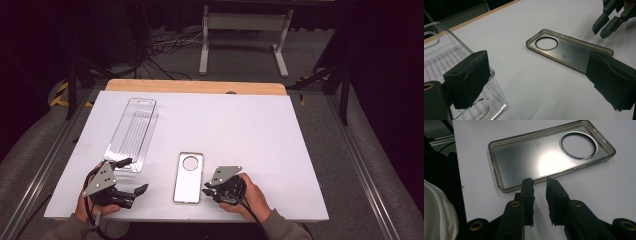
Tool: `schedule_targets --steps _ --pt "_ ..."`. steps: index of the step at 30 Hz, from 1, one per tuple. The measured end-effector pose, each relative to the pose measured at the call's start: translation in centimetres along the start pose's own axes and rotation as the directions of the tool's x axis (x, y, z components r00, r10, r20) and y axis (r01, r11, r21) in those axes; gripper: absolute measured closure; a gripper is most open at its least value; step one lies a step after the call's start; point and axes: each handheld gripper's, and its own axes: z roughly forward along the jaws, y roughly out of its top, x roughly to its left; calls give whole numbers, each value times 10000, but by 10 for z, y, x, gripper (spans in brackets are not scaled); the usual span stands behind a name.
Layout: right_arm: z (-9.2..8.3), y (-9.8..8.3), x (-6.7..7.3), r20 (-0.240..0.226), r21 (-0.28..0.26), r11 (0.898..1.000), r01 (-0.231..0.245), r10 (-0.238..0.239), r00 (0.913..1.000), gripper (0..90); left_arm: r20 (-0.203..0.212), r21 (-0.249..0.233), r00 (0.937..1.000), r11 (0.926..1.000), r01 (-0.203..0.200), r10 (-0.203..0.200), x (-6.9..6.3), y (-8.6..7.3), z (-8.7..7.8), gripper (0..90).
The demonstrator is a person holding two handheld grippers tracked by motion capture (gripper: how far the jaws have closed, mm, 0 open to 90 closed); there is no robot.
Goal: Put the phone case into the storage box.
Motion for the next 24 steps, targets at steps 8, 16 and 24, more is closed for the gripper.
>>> schedule_targets --steps 8,16,24 --pt "-8 -1 -11 471 -296 9995 -88 102 9988 704 8 -9 10000 10000 7 -7 0 0 0 63" --pt "-14 -2 -16 731 -479 9988 -105 139 9972 609 -9 -30 10000 10000 14 -14 0 0 0 63" --pt "-19 -2 -23 1306 -415 9987 -294 346 9908 419 25 -33 10000 10000 28 -27 0 0 1 63"
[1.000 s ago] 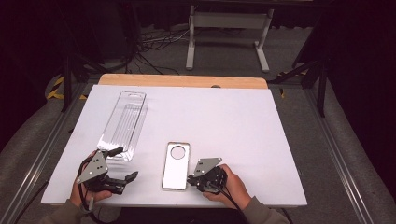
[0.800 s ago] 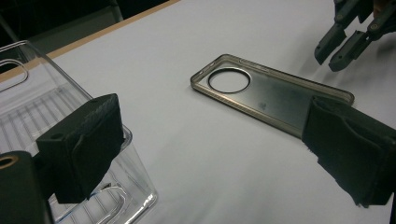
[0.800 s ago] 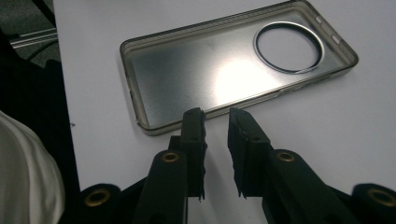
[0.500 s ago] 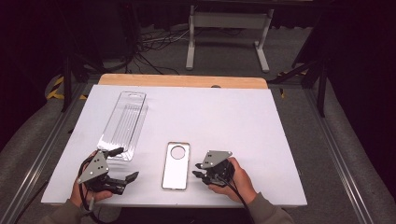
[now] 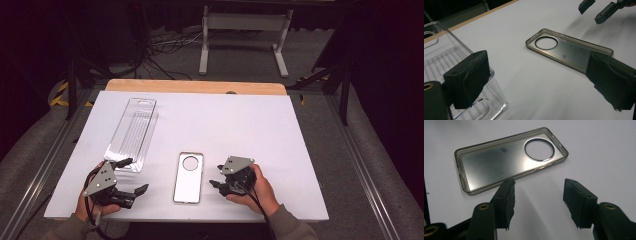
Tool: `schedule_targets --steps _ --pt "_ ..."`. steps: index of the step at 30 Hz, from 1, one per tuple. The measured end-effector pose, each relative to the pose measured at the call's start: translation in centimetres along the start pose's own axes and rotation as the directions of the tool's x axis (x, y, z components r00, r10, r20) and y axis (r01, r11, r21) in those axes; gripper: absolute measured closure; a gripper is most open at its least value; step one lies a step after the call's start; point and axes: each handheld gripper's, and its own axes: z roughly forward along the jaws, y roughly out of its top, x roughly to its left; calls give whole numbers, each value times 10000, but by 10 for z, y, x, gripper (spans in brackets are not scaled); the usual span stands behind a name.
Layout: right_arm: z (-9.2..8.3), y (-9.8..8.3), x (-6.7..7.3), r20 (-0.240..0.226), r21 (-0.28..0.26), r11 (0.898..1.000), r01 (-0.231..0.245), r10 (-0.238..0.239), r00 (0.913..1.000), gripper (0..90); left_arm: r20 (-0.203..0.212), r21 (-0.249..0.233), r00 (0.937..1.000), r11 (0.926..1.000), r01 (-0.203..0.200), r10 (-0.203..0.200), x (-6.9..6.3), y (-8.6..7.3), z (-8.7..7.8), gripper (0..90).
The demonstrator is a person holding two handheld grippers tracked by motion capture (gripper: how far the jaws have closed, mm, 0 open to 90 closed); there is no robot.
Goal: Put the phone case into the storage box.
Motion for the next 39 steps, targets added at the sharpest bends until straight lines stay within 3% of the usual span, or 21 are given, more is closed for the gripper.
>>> schedule_targets --steps 11,17,21,32,39 --pt "-2 4 -7 896 29 9994 -351 347 9954 197 12 25 10000 10000 -8 8 0 0 0 62" --pt "-2 7 -15 779 79 9980 -624 616 9951 194 0 -39 10000 10000 41 -41 0 0 2 62" --pt "-1 11 -21 594 390 9970 -668 644 9962 191 9 -50 10000 10000 -11 11 -1 0 1 64" --pt "10 34 -37 717 596 9961 -647 604 9956 192 -123 -197 9999 9998 -41 38 -2 1 1 67" --pt "28 57 -57 770 1420 9883 -565 459 9960 197 -68 -210 9999 9997 -80 79 -3 1 0 67"
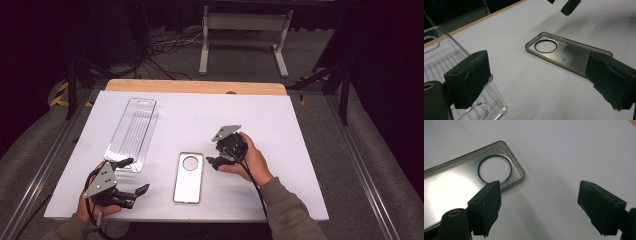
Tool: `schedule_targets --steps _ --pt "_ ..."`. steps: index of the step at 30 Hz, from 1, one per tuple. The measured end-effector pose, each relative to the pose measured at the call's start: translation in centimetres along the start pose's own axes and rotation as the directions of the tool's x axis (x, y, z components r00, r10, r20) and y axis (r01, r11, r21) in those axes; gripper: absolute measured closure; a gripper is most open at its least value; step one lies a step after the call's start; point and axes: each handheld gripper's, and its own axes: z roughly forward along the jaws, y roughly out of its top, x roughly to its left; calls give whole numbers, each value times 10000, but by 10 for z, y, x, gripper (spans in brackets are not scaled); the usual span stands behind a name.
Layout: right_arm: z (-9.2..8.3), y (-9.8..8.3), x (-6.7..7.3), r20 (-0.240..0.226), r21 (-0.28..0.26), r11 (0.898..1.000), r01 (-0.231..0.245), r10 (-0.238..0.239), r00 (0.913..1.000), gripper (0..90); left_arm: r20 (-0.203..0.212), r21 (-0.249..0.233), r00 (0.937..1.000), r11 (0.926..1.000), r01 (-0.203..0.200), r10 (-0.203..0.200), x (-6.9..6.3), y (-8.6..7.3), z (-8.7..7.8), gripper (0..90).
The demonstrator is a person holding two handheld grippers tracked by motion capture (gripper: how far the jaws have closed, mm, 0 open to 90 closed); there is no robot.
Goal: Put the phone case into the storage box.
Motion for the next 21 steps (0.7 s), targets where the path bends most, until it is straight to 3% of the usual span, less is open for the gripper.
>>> schedule_targets --steps 4,5,9,18,21 --pt "15 11 -12 -304 425 9984 -367 380 9988 197 122 37 9999 10000 28 -28 0 0 1 67" --pt "23 17 -15 -327 799 9963 -317 344 9989 197 143 53 9999 10000 -20 19 -1 0 1 67" --pt "34 25 -15 -356 1200 9925 -254 298 9989 208 135 30 9999 10000 -6 6 0 0 1 67" --pt "53 40 -11 -904 1919 9814 -21 199 9957 263 210 89 9998 9999 -56 54 0 0 1 67" --pt "60 45 -7 -1106 2298 9728 287 -32 9939 305 243 103 9997 9999 -59 56 0 0 1 67"
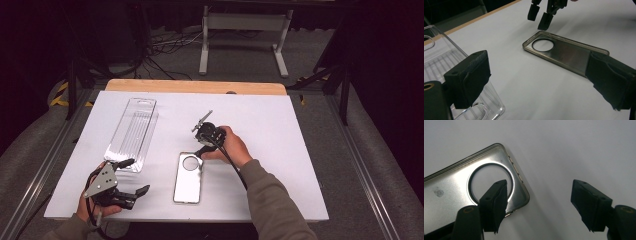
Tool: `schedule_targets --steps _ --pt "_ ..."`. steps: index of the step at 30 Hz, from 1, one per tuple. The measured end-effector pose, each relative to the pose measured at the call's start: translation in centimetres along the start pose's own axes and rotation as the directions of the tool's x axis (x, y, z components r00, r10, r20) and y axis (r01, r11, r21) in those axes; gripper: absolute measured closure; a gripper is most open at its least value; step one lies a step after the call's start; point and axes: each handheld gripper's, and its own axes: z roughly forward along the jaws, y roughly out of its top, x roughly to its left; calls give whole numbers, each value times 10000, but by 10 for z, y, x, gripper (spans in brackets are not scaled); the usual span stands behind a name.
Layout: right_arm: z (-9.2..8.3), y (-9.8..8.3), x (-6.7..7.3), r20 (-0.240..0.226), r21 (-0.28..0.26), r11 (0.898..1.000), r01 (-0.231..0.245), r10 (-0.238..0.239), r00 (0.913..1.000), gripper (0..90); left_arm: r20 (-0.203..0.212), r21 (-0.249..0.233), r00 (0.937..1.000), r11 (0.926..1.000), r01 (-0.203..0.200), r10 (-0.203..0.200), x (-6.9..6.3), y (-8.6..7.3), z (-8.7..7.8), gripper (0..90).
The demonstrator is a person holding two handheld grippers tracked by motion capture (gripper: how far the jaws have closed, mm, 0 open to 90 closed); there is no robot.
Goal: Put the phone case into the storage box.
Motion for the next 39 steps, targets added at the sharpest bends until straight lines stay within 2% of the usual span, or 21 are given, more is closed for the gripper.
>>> schedule_targets --steps 5,7,8,9,11,15,19,20,24,26,28,29,35,39 --pt "12 5 1 -108 769 9968 214 -206 9997 344 29 -7 10000 10000 5 -5 0 0 0 67" --pt "17 7 0 -150 1074 9939 256 -242 9996 407 40 -39 10000 10000 28 -28 0 0 0 67" --pt "17 7 0 -150 1074 9939 256 -242 9996 407 40 -39 10000 10000 28 -28 0 0 0 67" --pt "19 9 0 -369 1168 9928 248 -206 9991 459 42 -31 10000 10000 21 -20 0 0 0 67" --pt "19 10 1 -398 1168 9929 243 -197 9990 485 60 -46 10000 10000 33 -33 0 -1 0 67" --pt "19 13 0 -834 1403 9893 398 -283 9961 617 114 -12 9999 10000 -10 10 1 0 0 67" --pt "18 13 -3 -1045 1423 9887 474 -326 9940 683 103 32 9999 10000 14 -15 0 -1 0 67" --pt "18 12 -3 -1116 1484 9874 558 -394 9930 726 129 11 9999 10000 34 -34 0 -1 1 67" --pt "19 12 -4 -1110 1559 9846 786 -616 9919 773 147 52 9999 10000 47 -48 0 -1 2 67" --pt "19 13 -4 -1286 1567 9822 1038 -839 9881 826 162 88 9999 10000 44 -46 0 -1 2 67" --pt "19 13 -2 -1192 1584 9807 1145 -961 9882 832 164 73 9998 10000 66 -68 1 -2 2 67" --pt "19 15 1 -1035 1686 9754 1418 -1256 9867 843 161 123 9998 9999 94 -96 1 -2 3 67" --pt "19 16 6 -695 1756 9685 1767 -1668 9835 861 139 171 9999 9998 66 -68 1 -2 2 67" --pt "18 15 10 -427 1713 9631 2078 -2035 9781 869 175 184 9998 9998 44 -48 1 -2 3 67"
